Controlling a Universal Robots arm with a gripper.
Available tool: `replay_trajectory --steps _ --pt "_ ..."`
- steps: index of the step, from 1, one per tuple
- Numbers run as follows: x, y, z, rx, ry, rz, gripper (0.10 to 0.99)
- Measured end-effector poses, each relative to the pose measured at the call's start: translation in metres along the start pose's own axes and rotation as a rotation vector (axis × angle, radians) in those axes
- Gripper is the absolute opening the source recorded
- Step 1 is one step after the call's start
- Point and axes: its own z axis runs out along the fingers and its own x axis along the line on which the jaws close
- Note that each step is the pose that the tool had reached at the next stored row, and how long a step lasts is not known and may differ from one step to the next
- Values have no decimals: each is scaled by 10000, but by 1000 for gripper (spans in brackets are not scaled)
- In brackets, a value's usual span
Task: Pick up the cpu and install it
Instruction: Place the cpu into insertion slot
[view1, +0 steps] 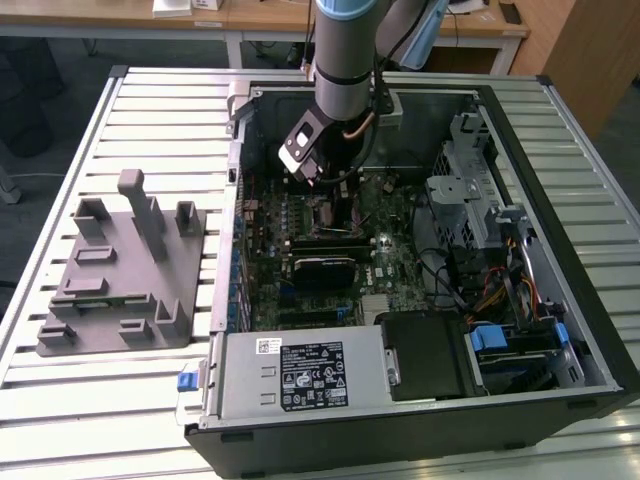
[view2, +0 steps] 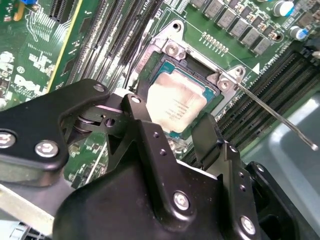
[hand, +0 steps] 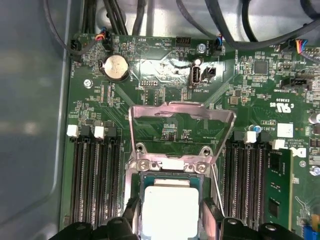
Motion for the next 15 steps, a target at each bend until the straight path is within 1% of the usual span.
replay_trajectory --steps 3,4,5,6,8,9,11,12,14,15 --pt "0 2 -54 3 -1 -1 616" --pt "0 2 -68 6 -1 -1 600" --pt "0 3 -77 9 -2 -1 541" --pt "-1 4 -84 13 -1 -1 541" --pt "-1 6 -99 23 -1 -1 420" --pt "-1 7 -106 28 0 -1 420" --pt "0 8 -120 37 0 0 302" --pt "-1 9 -128 42 1 0 302" --pt "0 10 -144 50 1 0 188" --pt "-1 11 -155 54 1 0 188"
